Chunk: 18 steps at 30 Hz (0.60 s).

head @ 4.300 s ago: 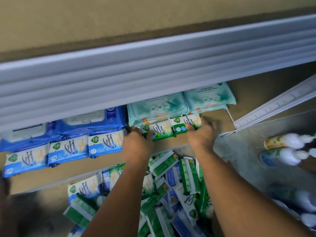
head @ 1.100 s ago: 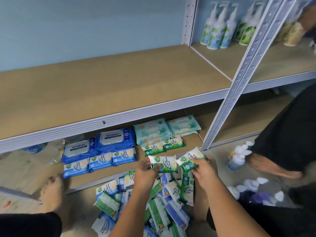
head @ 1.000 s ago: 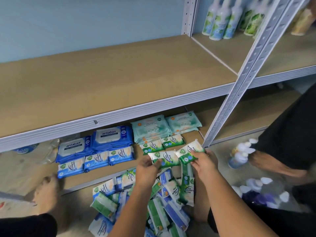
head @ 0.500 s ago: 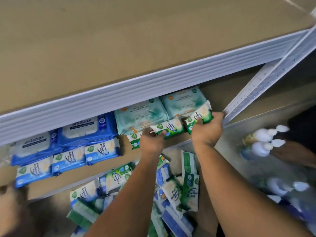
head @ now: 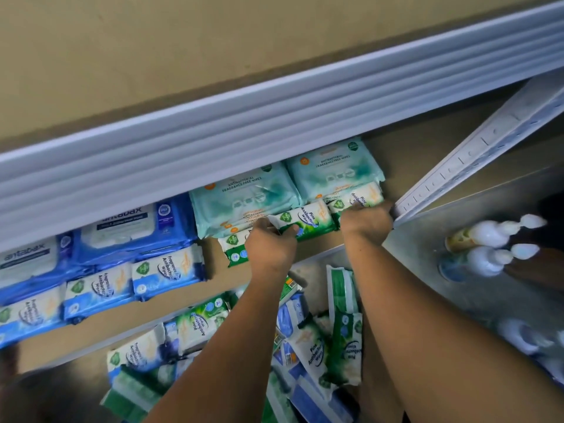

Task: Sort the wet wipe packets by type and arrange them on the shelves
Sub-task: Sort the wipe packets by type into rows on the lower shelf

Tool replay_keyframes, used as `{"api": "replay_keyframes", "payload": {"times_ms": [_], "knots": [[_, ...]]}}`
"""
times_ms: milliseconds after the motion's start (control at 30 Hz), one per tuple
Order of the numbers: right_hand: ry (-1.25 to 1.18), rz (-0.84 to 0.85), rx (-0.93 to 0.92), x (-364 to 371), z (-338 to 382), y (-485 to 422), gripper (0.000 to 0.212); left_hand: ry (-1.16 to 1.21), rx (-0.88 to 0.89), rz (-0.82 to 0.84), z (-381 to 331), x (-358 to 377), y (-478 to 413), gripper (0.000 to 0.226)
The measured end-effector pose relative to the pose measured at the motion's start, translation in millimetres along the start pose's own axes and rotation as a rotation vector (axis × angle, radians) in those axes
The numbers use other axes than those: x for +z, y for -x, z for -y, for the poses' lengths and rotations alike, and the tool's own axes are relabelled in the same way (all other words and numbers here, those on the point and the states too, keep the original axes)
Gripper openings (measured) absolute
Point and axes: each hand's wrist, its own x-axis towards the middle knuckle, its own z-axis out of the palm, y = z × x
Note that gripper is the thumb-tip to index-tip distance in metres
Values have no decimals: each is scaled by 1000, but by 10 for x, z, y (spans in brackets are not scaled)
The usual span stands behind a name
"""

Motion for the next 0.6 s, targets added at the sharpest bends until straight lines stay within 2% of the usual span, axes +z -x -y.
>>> {"api": "replay_keyframes", "payload": {"times_ms": [100, 267, 367, 500, 600], "knots": [[64, 67, 90, -1, 27, -17, 57, -20, 38, 11, 49, 20, -39, 33], [156, 134, 115, -22, -4, -91, 57, -62, 67, 30, 59, 18, -27, 30], [215, 140, 74, -24, -9, -103, 58, -96, 88, 31, 62, 21, -32, 30], [267, 130, -41, -25, -63, -79, 71, -151, 90, 11, 24, 16, -45, 32], [282, 146, -102, -111, -66, -43, 75, -162, 82, 6, -8, -19, -18, 42]]}}
